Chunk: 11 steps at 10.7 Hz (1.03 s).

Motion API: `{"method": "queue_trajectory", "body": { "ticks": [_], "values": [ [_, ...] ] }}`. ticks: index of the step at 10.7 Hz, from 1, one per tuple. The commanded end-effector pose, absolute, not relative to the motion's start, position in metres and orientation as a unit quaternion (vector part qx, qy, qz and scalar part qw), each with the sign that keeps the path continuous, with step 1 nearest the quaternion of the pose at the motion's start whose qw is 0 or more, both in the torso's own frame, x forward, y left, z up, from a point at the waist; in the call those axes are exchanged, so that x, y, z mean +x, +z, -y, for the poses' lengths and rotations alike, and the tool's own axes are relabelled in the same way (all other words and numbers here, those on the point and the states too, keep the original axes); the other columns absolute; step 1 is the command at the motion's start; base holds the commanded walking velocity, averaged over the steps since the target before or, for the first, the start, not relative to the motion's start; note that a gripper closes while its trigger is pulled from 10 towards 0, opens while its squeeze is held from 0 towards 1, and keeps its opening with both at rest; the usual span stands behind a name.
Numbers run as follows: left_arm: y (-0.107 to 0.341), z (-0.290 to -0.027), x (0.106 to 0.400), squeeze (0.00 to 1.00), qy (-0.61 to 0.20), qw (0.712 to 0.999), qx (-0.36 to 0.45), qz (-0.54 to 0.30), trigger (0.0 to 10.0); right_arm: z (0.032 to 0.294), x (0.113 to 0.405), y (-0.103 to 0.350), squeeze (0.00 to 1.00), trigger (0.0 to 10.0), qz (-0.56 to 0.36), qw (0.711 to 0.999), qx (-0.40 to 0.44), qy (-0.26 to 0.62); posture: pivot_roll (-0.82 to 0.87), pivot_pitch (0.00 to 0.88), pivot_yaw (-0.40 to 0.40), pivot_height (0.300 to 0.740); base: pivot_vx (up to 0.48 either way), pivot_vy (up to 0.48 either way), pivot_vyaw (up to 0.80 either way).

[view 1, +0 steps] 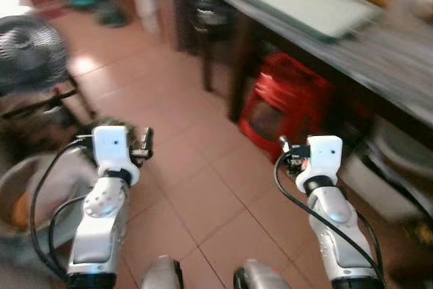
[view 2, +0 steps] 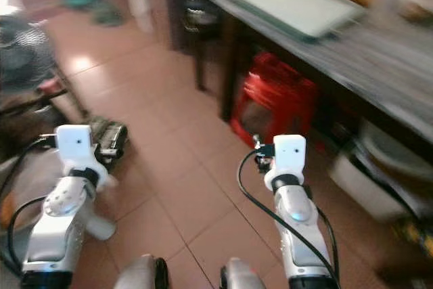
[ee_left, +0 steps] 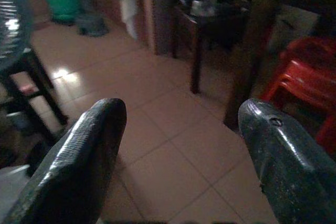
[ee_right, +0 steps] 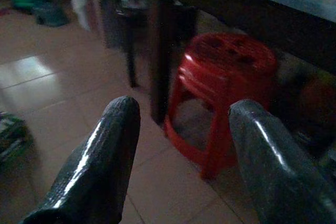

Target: Setting the table

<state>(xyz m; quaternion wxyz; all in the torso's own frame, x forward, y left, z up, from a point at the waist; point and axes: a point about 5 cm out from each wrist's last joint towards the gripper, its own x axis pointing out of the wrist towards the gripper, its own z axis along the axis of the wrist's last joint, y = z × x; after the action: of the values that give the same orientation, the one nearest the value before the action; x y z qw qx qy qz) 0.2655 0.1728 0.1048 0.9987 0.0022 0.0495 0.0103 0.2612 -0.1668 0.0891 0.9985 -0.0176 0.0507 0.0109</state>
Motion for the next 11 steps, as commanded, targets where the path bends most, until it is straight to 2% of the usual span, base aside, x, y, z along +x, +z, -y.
{"method": "queue_trajectory", "body": {
  "ticks": [1,11],
  "values": [
    [0.1053,-0.1760,0.2641,0.00,0.013,0.999,0.000,-0.052,10.0,0.1658,0.2608,0.0936,0.00,10.0,-0.044,0.999,-0.018,0.012,-0.03,0.167,0.023,0.740,0.000,0.266,-0.74],
    [0.1058,-0.1749,0.2667,0.00,0.007,0.999,-0.003,-0.052,10.0,0.1661,0.2601,0.0949,0.00,10.0,-0.043,0.999,-0.019,0.009,-0.04,0.162,0.023,0.740,0.000,0.333,-0.75]
  ]
}}
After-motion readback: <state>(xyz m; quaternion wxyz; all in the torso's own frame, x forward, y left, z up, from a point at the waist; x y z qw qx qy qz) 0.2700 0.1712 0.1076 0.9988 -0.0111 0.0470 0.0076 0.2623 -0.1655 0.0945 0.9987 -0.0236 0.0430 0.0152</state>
